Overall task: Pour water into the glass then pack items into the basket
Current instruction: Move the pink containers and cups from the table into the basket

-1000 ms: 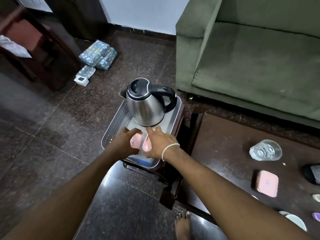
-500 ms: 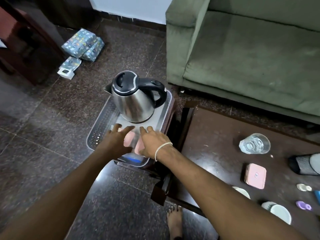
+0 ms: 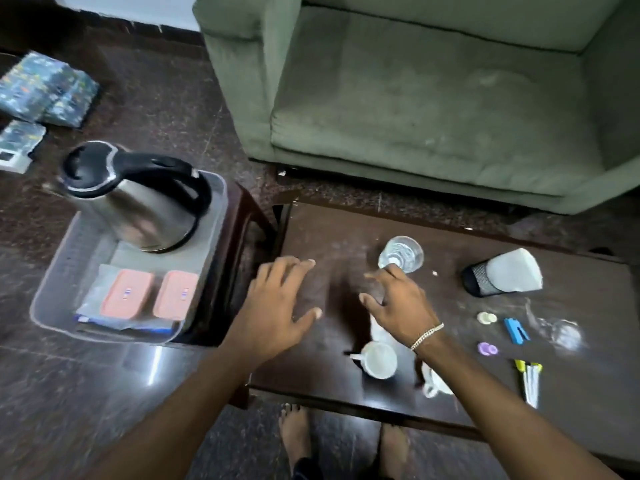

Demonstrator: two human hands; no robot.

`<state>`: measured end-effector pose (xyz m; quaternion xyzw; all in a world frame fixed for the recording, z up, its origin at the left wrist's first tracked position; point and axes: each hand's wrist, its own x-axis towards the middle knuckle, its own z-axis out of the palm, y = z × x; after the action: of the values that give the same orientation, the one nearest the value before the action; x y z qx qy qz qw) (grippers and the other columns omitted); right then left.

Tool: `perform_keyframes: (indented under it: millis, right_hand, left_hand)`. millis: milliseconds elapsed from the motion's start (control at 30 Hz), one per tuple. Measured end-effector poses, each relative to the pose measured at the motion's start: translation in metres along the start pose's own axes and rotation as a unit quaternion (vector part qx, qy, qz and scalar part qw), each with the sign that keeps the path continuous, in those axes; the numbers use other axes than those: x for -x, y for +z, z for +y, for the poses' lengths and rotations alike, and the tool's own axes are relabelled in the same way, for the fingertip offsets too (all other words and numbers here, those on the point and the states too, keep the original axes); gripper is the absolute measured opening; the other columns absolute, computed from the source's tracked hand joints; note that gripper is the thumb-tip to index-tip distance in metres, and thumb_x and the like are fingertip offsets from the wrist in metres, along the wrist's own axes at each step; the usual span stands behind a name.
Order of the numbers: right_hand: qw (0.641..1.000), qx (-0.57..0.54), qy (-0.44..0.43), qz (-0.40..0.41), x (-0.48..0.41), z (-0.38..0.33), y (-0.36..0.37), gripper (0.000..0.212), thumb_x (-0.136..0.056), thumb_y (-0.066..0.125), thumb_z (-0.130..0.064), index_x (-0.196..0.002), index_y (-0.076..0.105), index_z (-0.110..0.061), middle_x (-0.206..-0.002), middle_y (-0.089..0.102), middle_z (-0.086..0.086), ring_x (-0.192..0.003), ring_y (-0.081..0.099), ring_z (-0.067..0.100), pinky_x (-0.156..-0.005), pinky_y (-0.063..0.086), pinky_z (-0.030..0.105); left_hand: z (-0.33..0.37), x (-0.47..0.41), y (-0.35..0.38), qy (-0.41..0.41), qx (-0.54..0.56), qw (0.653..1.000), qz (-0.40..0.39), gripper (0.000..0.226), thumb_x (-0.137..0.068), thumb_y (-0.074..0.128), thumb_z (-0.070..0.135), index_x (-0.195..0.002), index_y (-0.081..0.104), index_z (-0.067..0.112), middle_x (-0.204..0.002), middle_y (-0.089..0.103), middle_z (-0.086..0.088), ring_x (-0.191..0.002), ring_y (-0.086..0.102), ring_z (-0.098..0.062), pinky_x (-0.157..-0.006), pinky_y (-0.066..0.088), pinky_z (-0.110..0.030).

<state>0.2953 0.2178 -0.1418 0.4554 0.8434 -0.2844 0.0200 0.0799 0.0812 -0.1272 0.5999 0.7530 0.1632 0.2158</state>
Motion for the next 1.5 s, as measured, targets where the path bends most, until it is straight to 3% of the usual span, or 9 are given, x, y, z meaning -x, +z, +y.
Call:
perform_keyframes:
  millis: [100, 300, 467, 600, 800, 933, 1100, 1300, 1500]
  right_hand:
    - [0.999, 0.008, 0.043, -0.008, 0.014, 0.061, -0.010, 0.043, -0.087, 0.071, -0.030, -0.128, 0.063, -0.021, -0.118, 0.056, -0.001, -0.096, 0.066, 0.024, -0.078, 0.045, 0.027]
    - [0.993, -0.024, 0.103, -0.048, 0.033, 0.142, -0.001, 0.055, -0.080, 0.078, -0.023, -0.132, 0.060, -0.018, -0.125, 0.056, 0.004, -0.111, 0.061, 0.026, -0.094, 0.048, 0.031]
    - [0.986, -0.026, 0.166, -0.018, 0.042, 0.180, 0.011, 0.042, -0.086, 0.072, -0.018, -0.125, 0.063, -0.011, -0.121, 0.056, 0.011, -0.108, 0.061, 0.034, -0.094, 0.050, 0.040]
    - [0.969, 0.043, 0.233, 0.070, 0.058, 0.216, 0.000, 0.027, -0.088, 0.068, -0.021, -0.110, 0.067, -0.005, -0.113, 0.058, 0.019, -0.105, 0.056, 0.044, -0.094, 0.047, 0.046]
    - [0.942, -0.024, 0.335, -0.013, 0.080, 0.253, -0.004, 0.042, -0.083, 0.078, -0.033, -0.118, 0.066, -0.014, -0.135, 0.054, 0.013, -0.107, 0.064, 0.041, -0.088, 0.049, 0.040]
    - [0.945, -0.033, 0.325, -0.006, 0.086, 0.263, 0.007, 0.019, -0.086, 0.069, -0.021, -0.104, 0.068, -0.015, -0.115, 0.061, 0.011, -0.097, 0.066, 0.040, -0.073, 0.041, 0.032]
    - [0.943, -0.045, 0.329, 0.034, 0.083, 0.261, 0.007, 0.008, -0.087, 0.069, -0.018, -0.088, 0.065, -0.010, -0.098, 0.066, 0.012, -0.091, 0.067, 0.039, -0.071, 0.042, 0.033]
    - [0.943, -0.084, 0.315, 0.059, 0.059, 0.262, -0.001, 0.036, -0.086, 0.069, -0.011, -0.120, 0.056, -0.009, -0.099, 0.073, 0.016, -0.098, 0.067, 0.036, -0.085, 0.051, 0.041]
    - [0.944, -0.068, 0.315, 0.068, 0.043, 0.263, 0.003, 0.009, -0.088, 0.057, -0.015, -0.092, 0.060, -0.008, -0.088, 0.073, 0.018, -0.085, 0.069, 0.037, -0.077, 0.056, 0.041]
  left_hand:
    - [0.040, -0.017, 0.047, 0.024, 0.016, 0.996, -0.086, 0.079, -0.086, 0.067, 0.055, -0.153, 0.038, 0.026, -0.145, 0.041, 0.002, -0.128, 0.046, -0.025, -0.107, 0.045, -0.047]
    - [0.095, -0.049, 0.128, 0.025, 0.043, 0.982, -0.184, 0.084, -0.086, 0.073, 0.045, -0.156, 0.034, 0.020, -0.147, 0.039, 0.001, -0.130, 0.052, -0.028, -0.111, 0.044, -0.043]
    - [0.121, -0.080, 0.176, 0.056, -0.064, 0.966, -0.243, 0.100, -0.079, 0.081, 0.039, -0.159, 0.023, 0.022, -0.162, 0.023, -0.003, -0.133, 0.045, -0.034, -0.111, 0.044, -0.048]
    - [0.132, -0.098, 0.196, 0.068, -0.114, 0.961, -0.244, 0.109, -0.075, 0.086, 0.034, -0.160, 0.019, 0.024, -0.164, 0.019, 0.001, -0.134, 0.043, -0.033, -0.107, 0.048, -0.050]
    - [0.141, -0.108, 0.214, 0.066, -0.131, 0.957, -0.251, 0.112, -0.075, 0.086, 0.028, -0.162, 0.016, 0.021, -0.161, 0.027, -0.001, -0.132, 0.040, -0.033, -0.110, 0.045, -0.045]
    - [0.139, -0.108, 0.218, 0.077, -0.134, 0.958, -0.243, 0.109, -0.078, 0.083, 0.028, -0.163, 0.016, 0.017, -0.158, 0.030, -0.004, -0.126, 0.041, -0.033, -0.111, 0.041, -0.042]
    - [0.139, -0.106, 0.212, 0.075, -0.121, 0.960, -0.239, 0.107, -0.079, 0.082, 0.026, -0.163, 0.016, 0.018, -0.155, 0.032, -0.005, -0.124, 0.041, -0.032, -0.109, 0.042, -0.043]
    - [0.139, -0.106, 0.202, 0.079, -0.104, 0.966, -0.225, 0.106, -0.080, 0.081, 0.026, -0.163, 0.015, 0.019, -0.154, 0.031, -0.003, -0.124, 0.040, -0.031, -0.109, 0.043, -0.042]
    - [0.129, -0.101, 0.196, 0.087, -0.082, 0.968, -0.220, 0.107, -0.080, 0.081, 0.024, -0.163, 0.015, 0.019, -0.156, 0.030, -0.002, -0.123, 0.040, -0.031, -0.108, 0.042, -0.042]
